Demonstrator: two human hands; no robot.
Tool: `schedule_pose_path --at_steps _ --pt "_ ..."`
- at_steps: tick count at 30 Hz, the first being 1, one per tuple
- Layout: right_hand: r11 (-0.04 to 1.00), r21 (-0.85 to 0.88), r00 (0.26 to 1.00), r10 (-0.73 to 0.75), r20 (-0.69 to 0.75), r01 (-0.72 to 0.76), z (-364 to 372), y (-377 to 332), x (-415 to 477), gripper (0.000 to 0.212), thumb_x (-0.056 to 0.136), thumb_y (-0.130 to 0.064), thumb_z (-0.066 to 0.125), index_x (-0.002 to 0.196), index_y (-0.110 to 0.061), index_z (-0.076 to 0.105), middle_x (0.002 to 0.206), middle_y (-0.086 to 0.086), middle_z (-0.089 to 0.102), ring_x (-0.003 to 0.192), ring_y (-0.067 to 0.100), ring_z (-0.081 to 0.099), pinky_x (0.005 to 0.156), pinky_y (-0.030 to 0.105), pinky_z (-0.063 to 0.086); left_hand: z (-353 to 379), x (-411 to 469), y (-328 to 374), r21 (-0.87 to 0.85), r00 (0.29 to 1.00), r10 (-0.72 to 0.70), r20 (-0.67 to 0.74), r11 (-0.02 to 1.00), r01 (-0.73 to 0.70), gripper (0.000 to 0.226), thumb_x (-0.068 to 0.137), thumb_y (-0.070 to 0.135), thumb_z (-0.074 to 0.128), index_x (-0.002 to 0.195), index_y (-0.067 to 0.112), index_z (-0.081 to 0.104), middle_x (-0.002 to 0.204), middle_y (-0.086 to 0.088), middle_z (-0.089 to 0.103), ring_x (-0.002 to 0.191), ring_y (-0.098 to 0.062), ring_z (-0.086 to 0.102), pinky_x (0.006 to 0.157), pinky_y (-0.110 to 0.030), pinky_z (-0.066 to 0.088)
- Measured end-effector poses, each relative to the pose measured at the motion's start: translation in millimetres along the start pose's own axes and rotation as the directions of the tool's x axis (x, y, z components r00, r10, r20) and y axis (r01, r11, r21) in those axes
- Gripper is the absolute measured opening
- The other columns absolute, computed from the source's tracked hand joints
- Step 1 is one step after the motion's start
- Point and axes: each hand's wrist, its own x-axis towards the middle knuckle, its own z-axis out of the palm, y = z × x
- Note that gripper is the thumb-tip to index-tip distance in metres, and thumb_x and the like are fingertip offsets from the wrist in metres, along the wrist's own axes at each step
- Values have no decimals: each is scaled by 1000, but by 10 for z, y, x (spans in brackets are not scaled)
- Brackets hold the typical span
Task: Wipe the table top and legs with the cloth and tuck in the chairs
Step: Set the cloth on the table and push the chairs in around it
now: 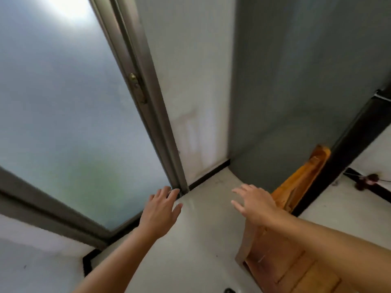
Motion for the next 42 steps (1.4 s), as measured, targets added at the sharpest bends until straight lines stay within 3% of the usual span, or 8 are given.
schedule_pose_path --at_steps 8,11,15,21,25,27,35,42 --pt "991 108 991 94 -92 -84 99 65 25 32 96 -41 37 106 -21 60 107 0 63 100 22 60 78 34 44 106 1762 280 -11 918 386 87 922 -386 46 97 42 41 139 21 41 132 -5 49 116 -26 50 99 -40 40" --pt "974 142 945 209 -251 -178 230 70 -6 21 90 -40 47 80 -26 58 76 -7 59 67 14 60 56 27 43 207 2365 566 -8 829 545 125 836 -549 45 98 39 40 137 19 42 134 -7 47 115 -28 49 98 -42 39" --pt "915 238 867 389 -310 -326 257 -53 -14 15 93 -36 53 92 -28 65 90 -10 64 81 10 60 68 26 52 329 2985 936 -7 648 738 188 661 -751 58 90 48 27 132 16 50 125 -10 53 110 -32 54 91 -42 45" --pt "533 211 497 844 -200 -820 163 -420 187 46 90 -45 52 132 -26 54 141 4 52 129 27 51 98 41 48 300 3506 1383 -38 309 932 188 322 -946 54 91 47 33 129 15 54 118 -9 56 104 -31 58 84 -42 49" --pt "191 271 192 981 -21 -944 47 -522 488 78 97 -46 48 155 -18 6 162 15 6 146 37 21 114 47 29 277 3586 1748 -40 157 977 142 164 -986 47 98 40 41 139 18 42 133 -6 45 120 -26 46 96 -41 40" --pt "65 342 73 997 11 -937 20 -525 526 74 102 -42 39 154 -19 -9 162 16 4 140 35 34 108 43 39 272 3548 1965 -30 95 988 119 99 -995 47 98 40 41 140 18 41 135 -6 44 123 -25 44 98 -40 39" --pt "-81 386 -84 996 8 -919 266 -987 118 58 106 -42 22 154 -24 -5 155 8 34 129 26 47 100 38 44 201 3272 2587 38 -40 992 120 -45 -998 65 95 55 37 148 21 25 154 -15 23 142 -31 23 111 -49 28" --pt "-85 420 -173 969 -175 -904 660 -1807 -236 71 95 -56 0 148 -24 36 131 -3 61 107 17 64 82 31 55 226 2697 2323 -146 -137 984 110 -120 -982 61 94 55 38 144 22 26 151 -15 25 134 -32 34 105 -46 36"
